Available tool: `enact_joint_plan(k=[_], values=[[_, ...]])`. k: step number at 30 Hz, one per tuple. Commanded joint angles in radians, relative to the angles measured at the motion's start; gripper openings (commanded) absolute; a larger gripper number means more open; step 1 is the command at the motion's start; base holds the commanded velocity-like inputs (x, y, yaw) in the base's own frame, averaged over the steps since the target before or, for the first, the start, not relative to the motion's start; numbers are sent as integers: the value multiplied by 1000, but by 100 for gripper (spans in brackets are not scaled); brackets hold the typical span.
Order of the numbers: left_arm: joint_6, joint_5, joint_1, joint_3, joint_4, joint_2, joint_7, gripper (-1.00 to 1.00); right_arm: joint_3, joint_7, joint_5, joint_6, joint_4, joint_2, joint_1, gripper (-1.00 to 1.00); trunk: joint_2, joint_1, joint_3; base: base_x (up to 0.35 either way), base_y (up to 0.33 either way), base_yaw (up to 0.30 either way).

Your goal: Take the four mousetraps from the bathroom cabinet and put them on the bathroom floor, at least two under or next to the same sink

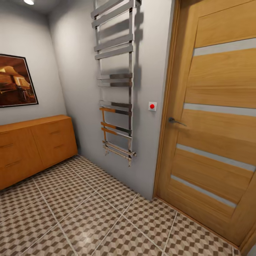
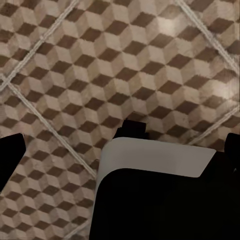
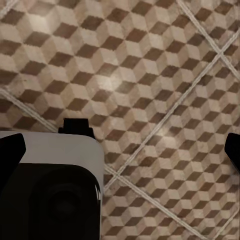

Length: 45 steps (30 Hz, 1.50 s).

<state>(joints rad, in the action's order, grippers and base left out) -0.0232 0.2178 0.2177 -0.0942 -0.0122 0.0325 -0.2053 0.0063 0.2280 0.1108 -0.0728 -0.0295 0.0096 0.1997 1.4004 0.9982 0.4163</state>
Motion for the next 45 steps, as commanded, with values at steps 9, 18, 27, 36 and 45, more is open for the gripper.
enact_joint_plan(k=[9, 18, 27, 36, 45], values=[[-5, 10, 0, -9, -1, 0, -4, 100, 0, 5, 11, -4, -3, 1, 1, 100, 1, 0, 1, 0, 0, 269], [-6, 12, 0, -7, 2, 4, -3, 100, 0, 6, 11, -4, -3, 1, 1, 100, 1, 0, 1, 0, 0, 270], [-6, 11, 0, -8, 2, 13, -3, 100, 0, 6, 12, -4, -3, 1, 1, 100, 1, 0, 1, 0, 0, 270], [-3, 11, 1, -8, 1, 15, -3, 100, 0, 7, 12, -3, -3, 1, 1, 100, 1, 0, 1, 0, 0, 270], [-2, 12, 1, -8, 1, 15, -3, 100, 0, 6, 12, -3, -3, 1, 1, 100, 1, 0, 1, 0, 0, 270]])
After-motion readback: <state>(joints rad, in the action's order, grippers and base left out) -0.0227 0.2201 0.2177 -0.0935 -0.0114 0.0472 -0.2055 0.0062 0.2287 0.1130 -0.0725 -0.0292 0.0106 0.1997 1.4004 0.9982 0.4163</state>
